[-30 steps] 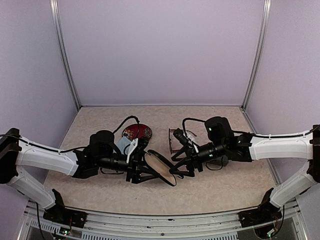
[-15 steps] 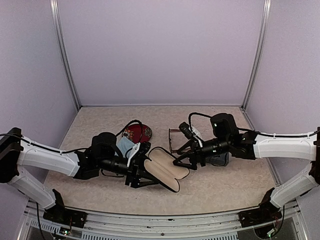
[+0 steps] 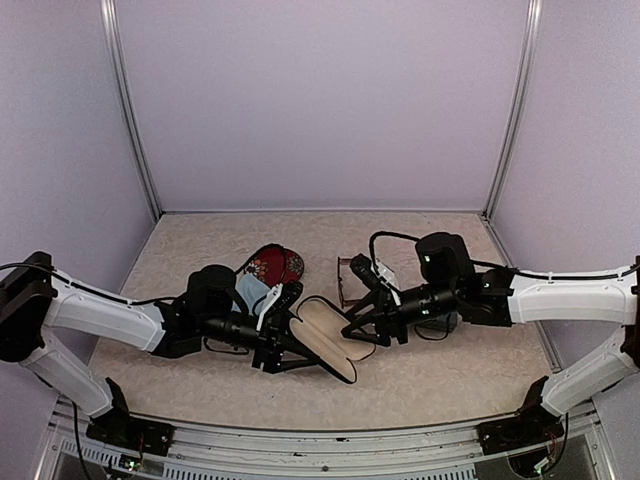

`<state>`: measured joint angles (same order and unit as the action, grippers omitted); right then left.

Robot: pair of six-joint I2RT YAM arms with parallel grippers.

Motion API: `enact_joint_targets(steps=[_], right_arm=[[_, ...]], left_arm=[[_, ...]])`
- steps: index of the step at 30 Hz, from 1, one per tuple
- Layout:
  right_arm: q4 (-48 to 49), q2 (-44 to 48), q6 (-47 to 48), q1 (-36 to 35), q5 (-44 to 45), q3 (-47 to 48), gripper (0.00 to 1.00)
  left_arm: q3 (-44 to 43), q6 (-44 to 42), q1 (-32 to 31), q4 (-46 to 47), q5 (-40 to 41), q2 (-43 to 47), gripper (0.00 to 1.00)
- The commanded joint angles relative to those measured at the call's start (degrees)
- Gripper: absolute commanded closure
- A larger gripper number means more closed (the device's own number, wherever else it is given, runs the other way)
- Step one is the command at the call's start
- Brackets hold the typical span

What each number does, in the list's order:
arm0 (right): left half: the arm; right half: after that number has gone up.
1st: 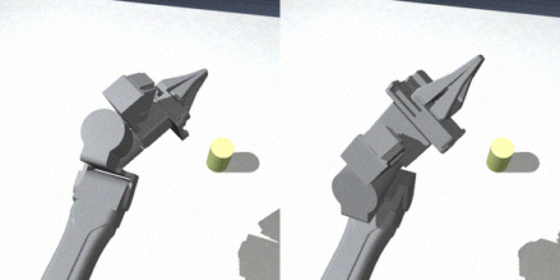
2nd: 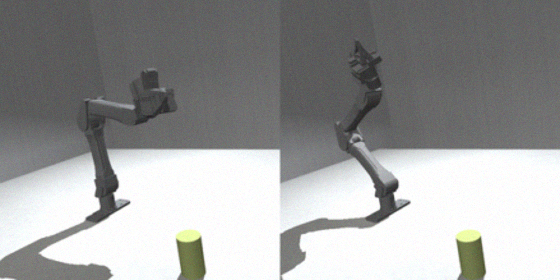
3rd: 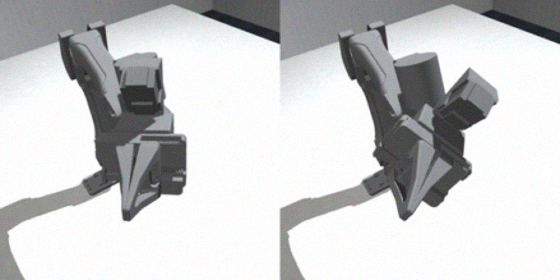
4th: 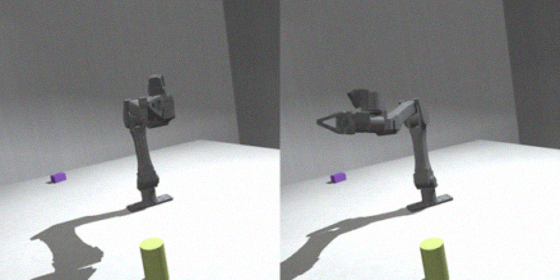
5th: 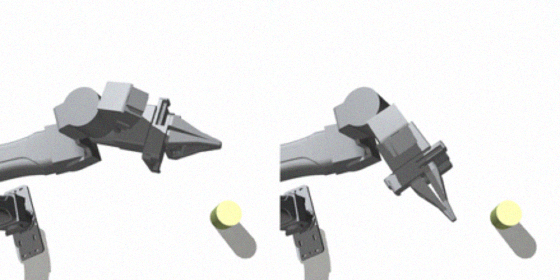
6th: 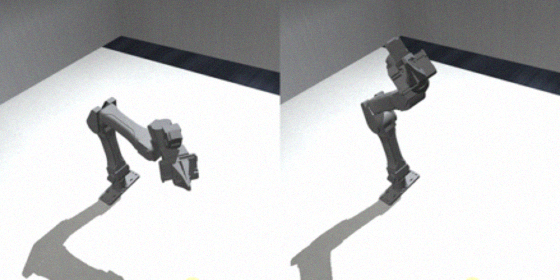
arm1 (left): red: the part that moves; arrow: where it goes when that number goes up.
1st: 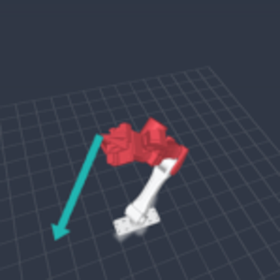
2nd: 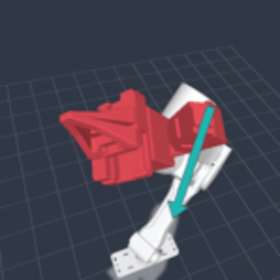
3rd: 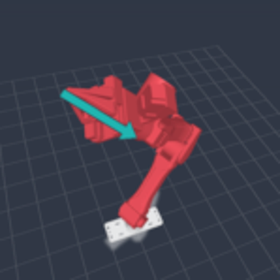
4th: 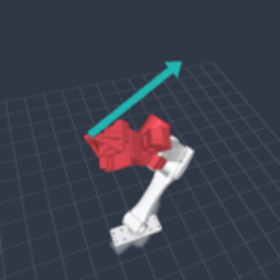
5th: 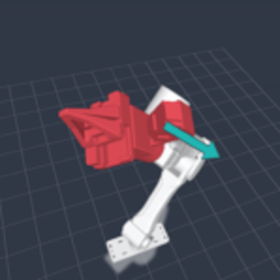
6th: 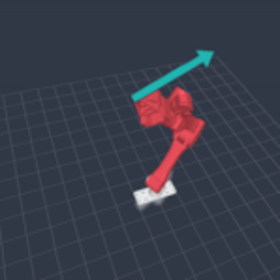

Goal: Organize the sunglasses
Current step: Open the sunglasses case.

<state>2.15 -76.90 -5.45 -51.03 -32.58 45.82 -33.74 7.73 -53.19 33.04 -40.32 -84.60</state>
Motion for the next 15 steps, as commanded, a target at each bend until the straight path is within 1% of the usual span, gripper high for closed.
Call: enact_joint_targets(steps=[1, 9, 14, 15], right_arm=[[-1.6, -1.8, 2.0, -1.2, 2.9, 2.5, 0.6], [-2.4, -4.0, 3.3, -2.1, 6.0, 3.8, 0.8], [-2.2, -3.5, 3.3, -2.2, 8.5, 3.1, 0.87], [-2.1, -3.1, 3.4, -2.2, 9.0, 2.9, 0.89]], left_arm=[[-1.5, 1.4, 0.4, 3.4, -1.1, -0.3, 1.0], [-1.5, 2.3, 0.6, 3.8, -1.3, -0.7, 1.0], [-0.8, 3.3, 1.1, 4.6, -1.1, -1.2, 1.0], [-0.5, 3.7, 1.3, 5.0, -1.2, -1.2, 0.97]])
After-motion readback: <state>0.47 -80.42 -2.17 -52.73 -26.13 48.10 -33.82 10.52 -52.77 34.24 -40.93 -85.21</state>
